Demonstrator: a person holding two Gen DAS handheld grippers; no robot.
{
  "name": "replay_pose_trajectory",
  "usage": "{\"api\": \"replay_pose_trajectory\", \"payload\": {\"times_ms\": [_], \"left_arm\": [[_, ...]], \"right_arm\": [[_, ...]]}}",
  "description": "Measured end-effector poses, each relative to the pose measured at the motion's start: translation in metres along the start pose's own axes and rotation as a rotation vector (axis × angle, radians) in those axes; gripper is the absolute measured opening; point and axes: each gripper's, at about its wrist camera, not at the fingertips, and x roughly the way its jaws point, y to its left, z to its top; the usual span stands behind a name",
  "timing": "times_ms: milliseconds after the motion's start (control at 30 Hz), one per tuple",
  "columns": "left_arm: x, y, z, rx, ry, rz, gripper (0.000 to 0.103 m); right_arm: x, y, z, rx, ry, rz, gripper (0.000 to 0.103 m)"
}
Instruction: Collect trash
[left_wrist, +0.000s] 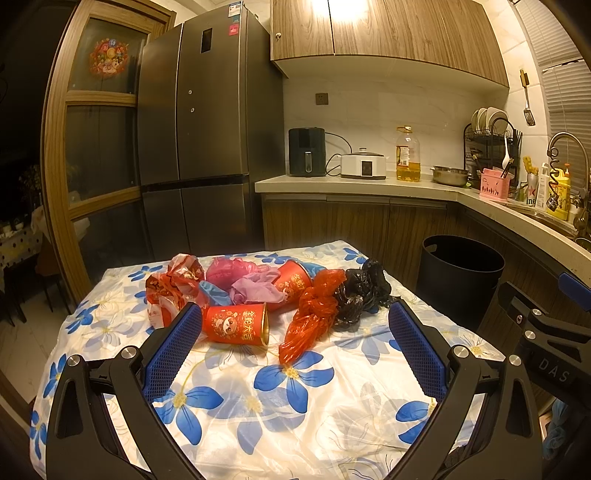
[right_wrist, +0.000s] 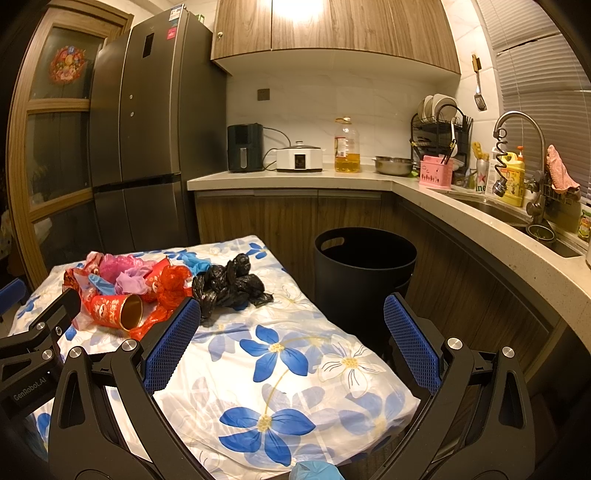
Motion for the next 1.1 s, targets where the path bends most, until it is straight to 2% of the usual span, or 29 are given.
{"api": "replay_pose_trajectory", "payload": {"times_ms": [800,1100], "left_arm": [[0.000,-0.001,0.000,-0.009,0.001,-0.001,0.097],[0.008,0.009,-0.007,-0.027,0.009,0.012,0.097]], "right_arm": [[0.004,0.000,-0.001,-0.001,0.008,0.003,0.098],[0.016,0.001,-0.014,0.002,0.021,0.020,0.098]]}}
